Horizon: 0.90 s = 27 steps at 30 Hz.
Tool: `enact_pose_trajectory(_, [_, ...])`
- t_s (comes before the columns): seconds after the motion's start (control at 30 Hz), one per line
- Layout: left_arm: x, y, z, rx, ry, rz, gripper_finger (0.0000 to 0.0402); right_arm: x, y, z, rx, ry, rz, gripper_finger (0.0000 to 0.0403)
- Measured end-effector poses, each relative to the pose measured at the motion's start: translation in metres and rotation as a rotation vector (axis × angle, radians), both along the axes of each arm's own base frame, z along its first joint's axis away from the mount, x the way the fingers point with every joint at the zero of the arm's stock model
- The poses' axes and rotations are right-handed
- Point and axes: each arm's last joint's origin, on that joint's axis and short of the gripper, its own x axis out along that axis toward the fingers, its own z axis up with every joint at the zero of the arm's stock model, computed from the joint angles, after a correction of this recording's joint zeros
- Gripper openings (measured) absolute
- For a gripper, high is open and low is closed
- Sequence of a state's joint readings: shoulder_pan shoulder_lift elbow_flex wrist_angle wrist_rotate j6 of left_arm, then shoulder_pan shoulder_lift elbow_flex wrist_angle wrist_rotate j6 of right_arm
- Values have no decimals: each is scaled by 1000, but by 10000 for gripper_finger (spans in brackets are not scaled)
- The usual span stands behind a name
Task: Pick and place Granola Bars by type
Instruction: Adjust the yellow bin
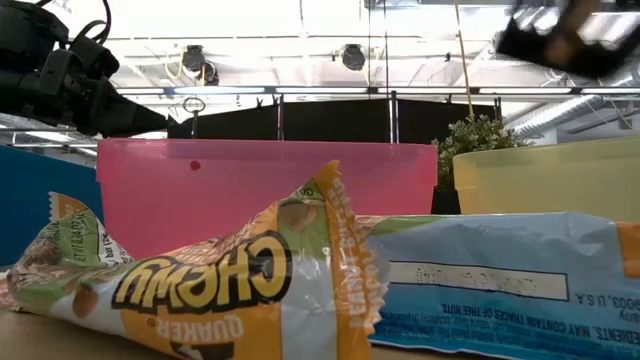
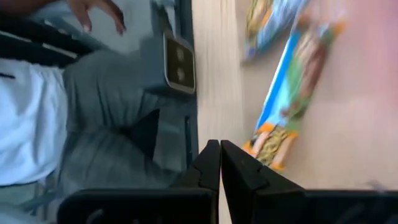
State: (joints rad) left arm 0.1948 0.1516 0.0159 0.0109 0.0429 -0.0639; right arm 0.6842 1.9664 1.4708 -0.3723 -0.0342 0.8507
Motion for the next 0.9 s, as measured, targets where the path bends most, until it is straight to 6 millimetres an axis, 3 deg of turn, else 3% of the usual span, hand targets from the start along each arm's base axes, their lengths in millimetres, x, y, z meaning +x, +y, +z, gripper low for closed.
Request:
enact_pose_trajectory(0.13, [0, 0, 0, 0, 0, 0, 63, 2, 2, -18, 7, 74, -19, 23])
enact_pose_trajectory(0.5, [0, 0, 0, 0, 0, 0, 63, 11, -12, -20, -21, 65, 6, 136])
enact_pose_trajectory(0.9, [0, 0, 0, 0, 0, 0, 63, 12, -26, -37, -15, 65, -25, 148])
